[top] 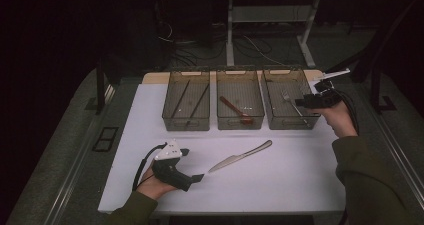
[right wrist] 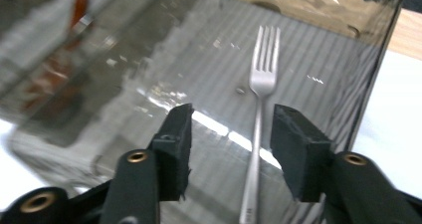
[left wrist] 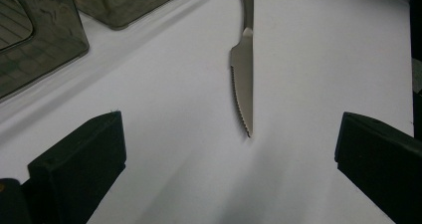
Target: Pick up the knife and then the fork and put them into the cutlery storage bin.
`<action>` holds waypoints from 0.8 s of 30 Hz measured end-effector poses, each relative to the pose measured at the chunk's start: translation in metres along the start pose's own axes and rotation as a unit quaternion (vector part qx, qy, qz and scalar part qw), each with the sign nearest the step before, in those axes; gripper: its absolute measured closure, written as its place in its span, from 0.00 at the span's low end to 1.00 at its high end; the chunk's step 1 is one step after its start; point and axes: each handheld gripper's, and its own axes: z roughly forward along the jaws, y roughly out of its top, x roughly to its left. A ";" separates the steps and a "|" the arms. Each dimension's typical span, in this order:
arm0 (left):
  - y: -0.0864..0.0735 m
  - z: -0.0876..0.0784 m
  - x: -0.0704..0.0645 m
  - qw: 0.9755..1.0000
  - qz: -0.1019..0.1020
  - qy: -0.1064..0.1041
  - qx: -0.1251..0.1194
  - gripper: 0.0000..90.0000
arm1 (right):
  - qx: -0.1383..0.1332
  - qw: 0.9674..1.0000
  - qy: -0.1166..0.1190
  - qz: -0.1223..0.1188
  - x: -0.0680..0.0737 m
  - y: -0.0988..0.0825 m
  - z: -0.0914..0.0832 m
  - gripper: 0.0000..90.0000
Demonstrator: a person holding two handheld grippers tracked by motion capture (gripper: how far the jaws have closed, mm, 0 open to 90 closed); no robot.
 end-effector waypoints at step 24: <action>0.001 -0.001 -0.001 1.000 0.004 0.003 0.000 0.00 | -0.056 0.983 0.127 -0.123 0.085 -0.028 -0.056 0.46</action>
